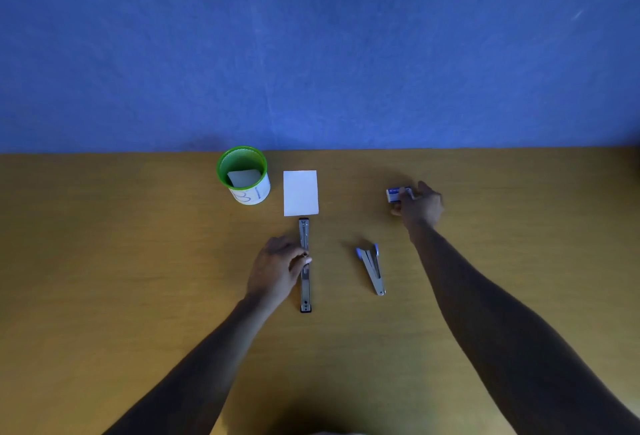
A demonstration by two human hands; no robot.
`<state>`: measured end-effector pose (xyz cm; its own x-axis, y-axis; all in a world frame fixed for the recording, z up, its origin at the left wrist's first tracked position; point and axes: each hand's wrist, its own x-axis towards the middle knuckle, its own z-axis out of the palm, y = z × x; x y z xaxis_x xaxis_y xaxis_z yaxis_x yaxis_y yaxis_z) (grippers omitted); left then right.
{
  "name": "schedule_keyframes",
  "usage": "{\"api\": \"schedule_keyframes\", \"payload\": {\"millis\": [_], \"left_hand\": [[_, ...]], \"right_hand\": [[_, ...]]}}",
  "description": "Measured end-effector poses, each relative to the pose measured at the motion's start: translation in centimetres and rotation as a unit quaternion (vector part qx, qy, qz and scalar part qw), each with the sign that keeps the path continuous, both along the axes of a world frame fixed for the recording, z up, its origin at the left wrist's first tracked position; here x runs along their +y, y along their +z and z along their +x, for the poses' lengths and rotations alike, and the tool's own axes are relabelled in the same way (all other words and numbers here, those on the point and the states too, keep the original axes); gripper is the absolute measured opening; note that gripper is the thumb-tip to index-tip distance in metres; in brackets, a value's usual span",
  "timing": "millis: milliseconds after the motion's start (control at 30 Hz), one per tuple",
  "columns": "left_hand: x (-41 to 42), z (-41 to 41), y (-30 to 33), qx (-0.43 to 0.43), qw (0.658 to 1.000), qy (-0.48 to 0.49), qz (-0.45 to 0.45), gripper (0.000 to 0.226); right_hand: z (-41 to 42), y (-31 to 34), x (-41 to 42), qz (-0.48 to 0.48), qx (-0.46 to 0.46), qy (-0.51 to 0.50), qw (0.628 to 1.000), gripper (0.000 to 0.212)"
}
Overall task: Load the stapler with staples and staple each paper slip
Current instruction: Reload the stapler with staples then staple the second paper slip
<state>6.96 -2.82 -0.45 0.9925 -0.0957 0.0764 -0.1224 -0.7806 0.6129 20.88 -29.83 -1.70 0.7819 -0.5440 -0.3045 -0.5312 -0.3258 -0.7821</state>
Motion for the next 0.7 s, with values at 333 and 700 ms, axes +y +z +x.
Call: {"api": "schedule_keyframes", "payload": {"millis": [333, 700], "left_hand": [[0.0, -0.4, 0.8, -0.026, 0.999, -0.019, -0.038, 0.008], [-0.9, -1.6, 3.4, -0.089, 0.994, -0.032, -0.052, 0.013]], "right_hand": [[-6.2, 3.3, 6.8, 0.058, -0.043, 0.113, 0.991, 0.018], [-13.6, 3.7, 11.5, 0.46, 0.069, 0.221, 0.857, 0.034]]}}
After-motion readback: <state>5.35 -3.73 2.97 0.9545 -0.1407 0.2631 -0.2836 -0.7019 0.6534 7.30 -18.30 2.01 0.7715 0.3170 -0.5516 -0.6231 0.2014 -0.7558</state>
